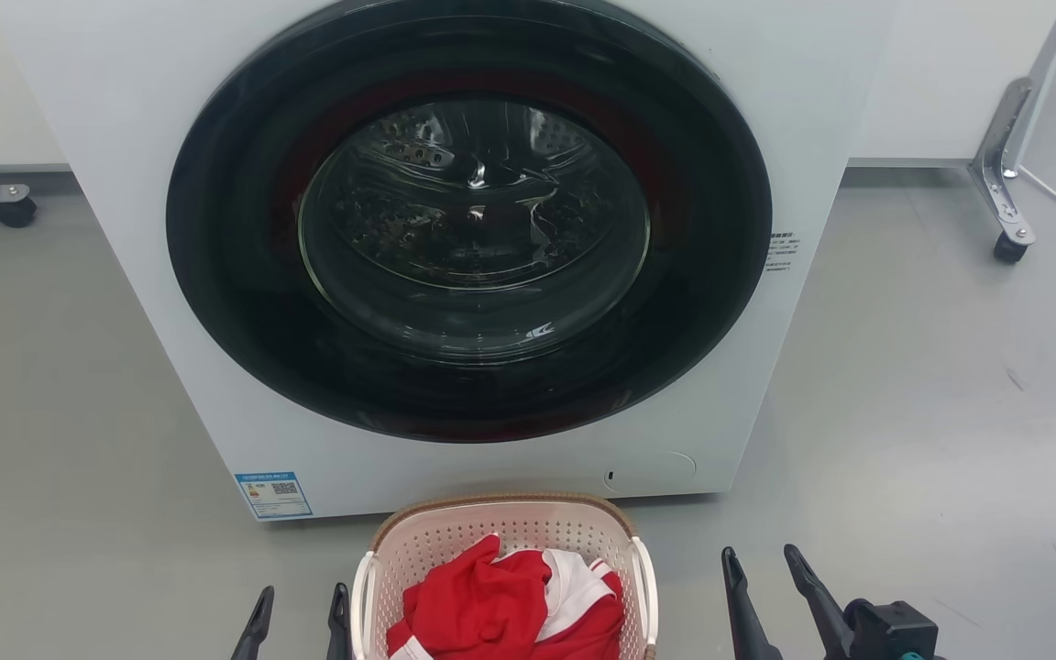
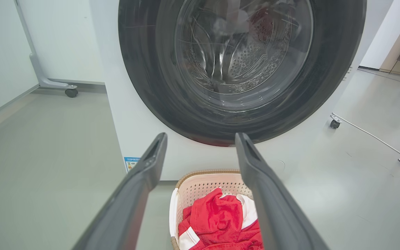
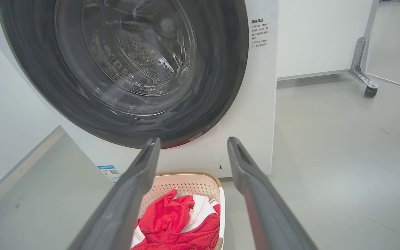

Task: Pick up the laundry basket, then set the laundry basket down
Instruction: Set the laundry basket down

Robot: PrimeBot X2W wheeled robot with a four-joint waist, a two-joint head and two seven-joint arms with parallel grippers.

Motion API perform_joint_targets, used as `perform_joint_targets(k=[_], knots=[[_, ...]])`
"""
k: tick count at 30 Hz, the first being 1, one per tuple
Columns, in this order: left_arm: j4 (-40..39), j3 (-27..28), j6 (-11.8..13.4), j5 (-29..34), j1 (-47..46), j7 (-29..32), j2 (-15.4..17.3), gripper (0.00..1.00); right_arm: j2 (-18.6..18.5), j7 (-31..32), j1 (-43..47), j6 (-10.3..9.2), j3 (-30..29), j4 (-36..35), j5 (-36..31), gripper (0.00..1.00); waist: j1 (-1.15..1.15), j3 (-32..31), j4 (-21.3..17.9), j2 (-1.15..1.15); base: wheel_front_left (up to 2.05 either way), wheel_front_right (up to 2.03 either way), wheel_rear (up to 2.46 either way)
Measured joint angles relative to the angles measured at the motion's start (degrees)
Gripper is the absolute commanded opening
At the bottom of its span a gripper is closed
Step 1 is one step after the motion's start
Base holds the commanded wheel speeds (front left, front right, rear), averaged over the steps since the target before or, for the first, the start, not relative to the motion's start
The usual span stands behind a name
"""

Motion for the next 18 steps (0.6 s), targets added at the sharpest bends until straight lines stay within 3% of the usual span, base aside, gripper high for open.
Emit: perform_joint_targets(k=[18], knots=[[-2.47, 0.42, 0.42, 2.52, 0.06, 0.00, -0.47, 1.00, 1.53, 0.01, 2.54, 0.00, -3.65, -4.05, -6.28, 1.00, 0.00, 0.30, -0.03, 0.00, 0.00, 0.00, 0.00]])
